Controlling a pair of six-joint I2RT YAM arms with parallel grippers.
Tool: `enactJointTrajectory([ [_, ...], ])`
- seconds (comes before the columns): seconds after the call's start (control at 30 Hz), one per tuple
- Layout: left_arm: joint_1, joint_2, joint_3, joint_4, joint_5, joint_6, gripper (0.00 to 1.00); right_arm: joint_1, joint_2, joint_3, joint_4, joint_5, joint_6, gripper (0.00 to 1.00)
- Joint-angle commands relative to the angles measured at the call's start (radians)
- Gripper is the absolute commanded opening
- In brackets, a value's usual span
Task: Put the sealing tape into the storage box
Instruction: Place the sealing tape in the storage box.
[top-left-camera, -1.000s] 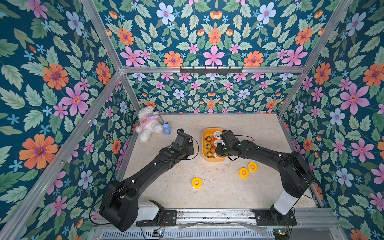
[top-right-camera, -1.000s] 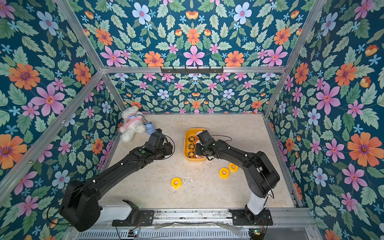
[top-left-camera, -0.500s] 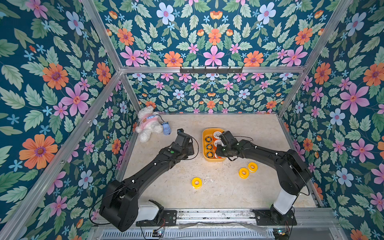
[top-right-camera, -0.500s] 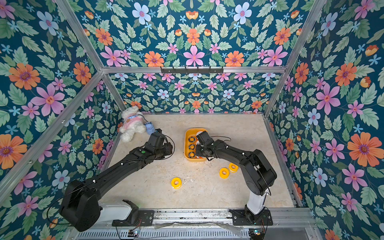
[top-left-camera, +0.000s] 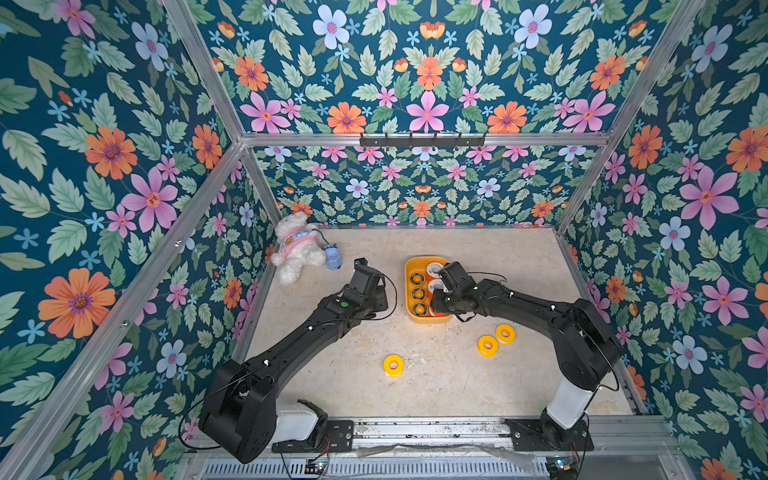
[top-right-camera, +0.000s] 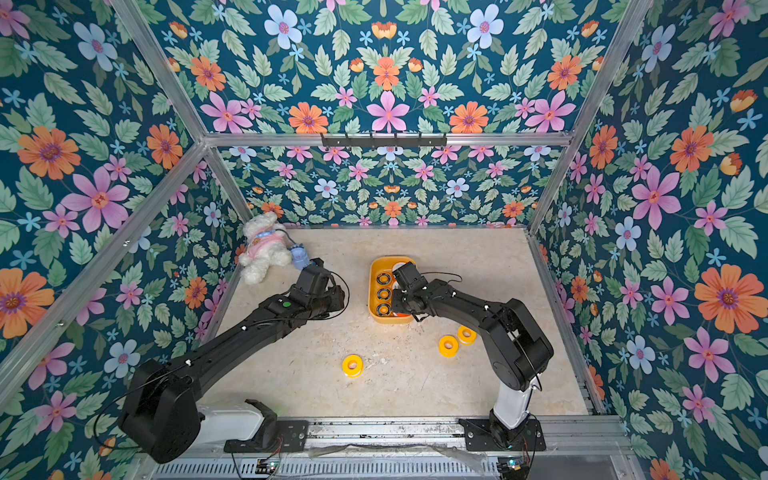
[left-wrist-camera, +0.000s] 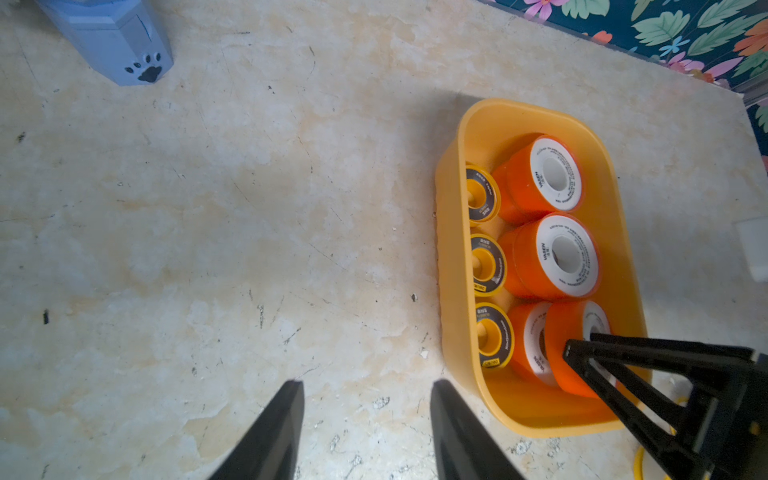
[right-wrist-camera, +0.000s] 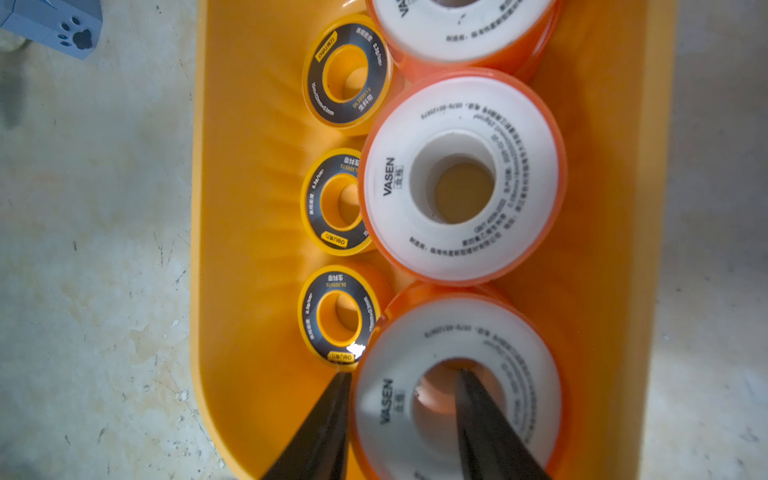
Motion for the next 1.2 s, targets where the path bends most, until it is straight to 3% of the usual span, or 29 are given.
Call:
enactJointTrajectory([
  [0.0, 0.002, -0.005, 0.002, -0.014, -0.016, 0.014, 0.55, 0.000, -0.009, 0.007, -0.027, 0.021, -0.004, 0.48],
  [0.33, 0.001, -0.006, 0.000, -0.017, -0.020, 0.016, 0.55, 0.001, 0.020, 0.045, -0.093, 0.089, -0.002, 0.49],
  [0.67, 0.001, -0.011, 0.002, -0.022, -0.029, 0.018, 0.55, 0.002, -0.001, 0.080, -0.102, 0.075, -0.017, 0.58],
  [0.9, 0.002, -0.015, -0.004, -0.035, -0.023, 0.020, 0.55, 0.001, -0.060, 0.069, -0.075, 0.075, -0.008, 0.59],
  [1.17, 0.001, -0.056, -0.084, -0.065, 0.078, 0.005, 0.56, -0.059, -0.167, -0.020, 0.016, 0.039, 0.019, 0.57],
])
